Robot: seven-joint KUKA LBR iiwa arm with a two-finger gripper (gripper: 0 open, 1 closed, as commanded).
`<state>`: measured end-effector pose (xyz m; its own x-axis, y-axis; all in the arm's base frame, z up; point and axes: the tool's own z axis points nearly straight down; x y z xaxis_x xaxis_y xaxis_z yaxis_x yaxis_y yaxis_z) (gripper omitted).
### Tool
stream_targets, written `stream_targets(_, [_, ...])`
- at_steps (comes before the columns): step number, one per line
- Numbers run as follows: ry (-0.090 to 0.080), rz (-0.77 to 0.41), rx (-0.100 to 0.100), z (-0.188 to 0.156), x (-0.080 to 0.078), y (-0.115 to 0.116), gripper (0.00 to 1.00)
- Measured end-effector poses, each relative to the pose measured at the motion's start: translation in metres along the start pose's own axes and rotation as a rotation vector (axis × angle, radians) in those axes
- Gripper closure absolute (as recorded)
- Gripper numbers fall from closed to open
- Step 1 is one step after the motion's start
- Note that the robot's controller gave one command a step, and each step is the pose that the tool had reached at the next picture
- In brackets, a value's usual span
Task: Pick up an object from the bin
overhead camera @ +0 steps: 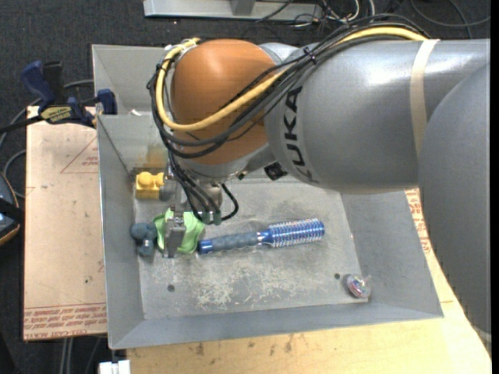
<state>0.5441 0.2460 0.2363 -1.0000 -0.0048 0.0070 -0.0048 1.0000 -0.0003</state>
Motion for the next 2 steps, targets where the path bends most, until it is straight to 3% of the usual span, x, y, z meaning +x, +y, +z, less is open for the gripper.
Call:
stream_targets(1, [-0.013,0.083,-0.004,-0.047,-0.004,0.001,0.00])
stream_targets(2, [-0.002,-0.038,0.003,-0.002,0.029,-0.101,0.00])
